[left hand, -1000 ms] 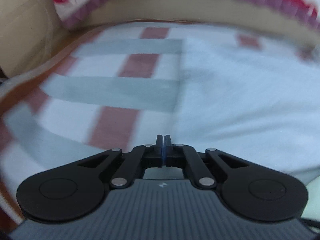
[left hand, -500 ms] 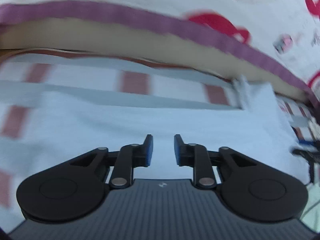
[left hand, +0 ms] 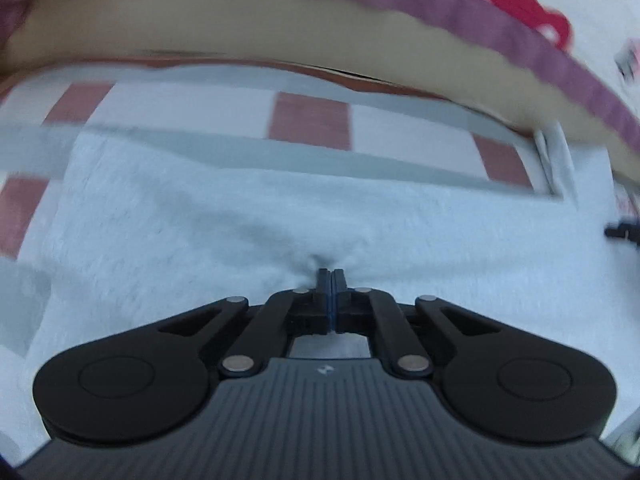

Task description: Fold clothes

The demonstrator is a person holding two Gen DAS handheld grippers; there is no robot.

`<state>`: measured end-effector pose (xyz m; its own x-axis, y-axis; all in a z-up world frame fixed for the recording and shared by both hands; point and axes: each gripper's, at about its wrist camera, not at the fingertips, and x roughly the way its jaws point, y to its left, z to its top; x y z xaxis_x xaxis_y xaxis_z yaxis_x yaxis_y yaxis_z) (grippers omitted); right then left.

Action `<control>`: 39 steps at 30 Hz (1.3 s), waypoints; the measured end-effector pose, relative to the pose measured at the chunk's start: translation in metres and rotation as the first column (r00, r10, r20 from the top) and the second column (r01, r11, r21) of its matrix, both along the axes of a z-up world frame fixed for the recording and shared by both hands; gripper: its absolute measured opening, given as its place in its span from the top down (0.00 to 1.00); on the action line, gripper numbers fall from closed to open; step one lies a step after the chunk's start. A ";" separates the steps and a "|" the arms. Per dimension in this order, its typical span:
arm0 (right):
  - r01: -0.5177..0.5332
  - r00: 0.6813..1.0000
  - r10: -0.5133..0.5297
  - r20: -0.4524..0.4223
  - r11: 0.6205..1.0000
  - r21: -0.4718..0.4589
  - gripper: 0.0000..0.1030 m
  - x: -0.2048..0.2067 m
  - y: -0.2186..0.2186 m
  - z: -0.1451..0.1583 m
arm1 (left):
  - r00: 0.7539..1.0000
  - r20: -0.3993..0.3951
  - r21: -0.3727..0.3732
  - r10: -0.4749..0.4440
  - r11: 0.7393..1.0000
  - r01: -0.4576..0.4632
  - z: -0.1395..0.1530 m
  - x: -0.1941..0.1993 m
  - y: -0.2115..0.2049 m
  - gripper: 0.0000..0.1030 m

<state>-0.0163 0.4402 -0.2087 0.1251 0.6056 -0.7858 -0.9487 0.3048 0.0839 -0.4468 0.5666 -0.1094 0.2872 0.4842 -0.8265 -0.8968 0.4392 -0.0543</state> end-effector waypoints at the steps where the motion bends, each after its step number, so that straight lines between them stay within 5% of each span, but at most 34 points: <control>1: 0.009 1.000 -0.009 0.016 1.000 -0.002 0.17 0.007 0.000 -0.001 | 0.998 -0.047 0.033 0.030 0.999 -0.029 0.001 -0.003 0.002 0.97; 5: 0.131 0.991 -0.131 0.002 0.991 -0.013 0.17 0.044 -0.004 -0.005 | 0.962 -0.229 0.159 0.146 0.981 -0.111 -0.001 -0.016 0.011 0.94; 9: 0.187 0.982 -0.187 0.013 0.982 -0.015 0.18 0.066 -0.011 -0.006 | 0.969 -0.113 0.096 0.219 0.973 -0.208 0.001 -0.052 0.030 0.89; 12: 0.232 0.973 -0.232 -0.007 0.973 -0.008 0.20 0.077 -0.016 -0.004 | 0.916 -0.287 0.205 0.279 0.952 -0.226 -0.002 -0.052 0.032 0.89; 14: 0.274 0.960 -0.272 -0.067 0.962 0.021 0.22 0.082 -0.022 0.000 | 0.920 -0.272 0.215 0.282 0.950 -0.228 0.004 -0.050 0.031 0.90; 17: 0.310 0.935 -0.285 -0.212 0.946 0.095 0.22 0.087 -0.031 0.008 | 0.982 -0.145 0.283 0.124 0.956 -0.079 0.038 -0.016 0.010 0.86; 19: 0.319 0.905 -0.260 -0.337 0.938 0.134 0.21 0.090 -0.034 0.013 | 0.997 -0.039 0.281 -0.066 0.957 0.075 0.060 0.020 -0.003 0.70; 21: 0.286 0.889 -0.204 -0.410 0.947 0.148 0.22 0.085 -0.040 0.018 | 0.962 0.105 0.213 -0.252 0.950 0.226 0.070 0.059 -0.008 0.51; 23: 0.248 0.868 -0.144 -0.475 0.955 0.163 0.44 0.078 -0.046 0.022 | 0.896 0.222 0.144 -0.384 0.922 0.359 0.069 0.103 -0.009 0.50; 25: 0.212 0.840 -0.084 -0.537 0.960 0.181 0.49 0.071 -0.052 0.026 | 0.840 0.291 0.098 -0.457 0.888 0.449 0.062 0.148 -0.010 0.48; 27: 0.177 0.804 -0.023 -0.594 0.963 0.202 0.48 0.064 -0.058 0.030 | 0.820 0.269 0.088 -0.505 0.861 0.501 0.048 0.190 -0.010 0.47; 30: 0.219 0.774 -0.105 -0.625 0.969 0.109 0.31 0.058 -0.071 0.019 | 0.827 0.165 0.080 -0.537 0.843 0.531 0.024 0.243 -0.006 0.47; 32: 0.284 0.714 -0.181 -0.676 0.958 0.044 0.28 0.061 -0.086 0.011 | 0.842 0.156 0.028 -0.516 0.855 0.518 0.010 0.267 0.005 0.47; 35: 0.408 0.572 -0.298 -0.764 0.912 -0.051 0.23 0.073 -0.108 0.002 | 0.851 0.209 0.018 -0.483 0.871 0.490 0.001 0.279 0.022 0.44; 38: 0.484 0.445 -0.352 -0.824 0.868 -0.109 0.22 0.081 -0.118 0.000 | 0.846 0.291 0.005 -0.447 0.885 0.466 -0.007 0.285 0.034 0.27; 39: 0.503 0.369 -0.353 -0.860 0.854 -0.135 0.21 0.083 -0.119 -0.005 | 0.837 0.336 -0.002 -0.433 0.888 0.460 -0.010 0.284 0.036 0.15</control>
<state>0.0669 0.3216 -0.2140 -0.2634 0.7735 -0.5764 -0.1310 0.5633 0.8158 -0.1625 0.6024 -0.1192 0.7088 0.1769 -0.6829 -0.5323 0.7694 -0.3532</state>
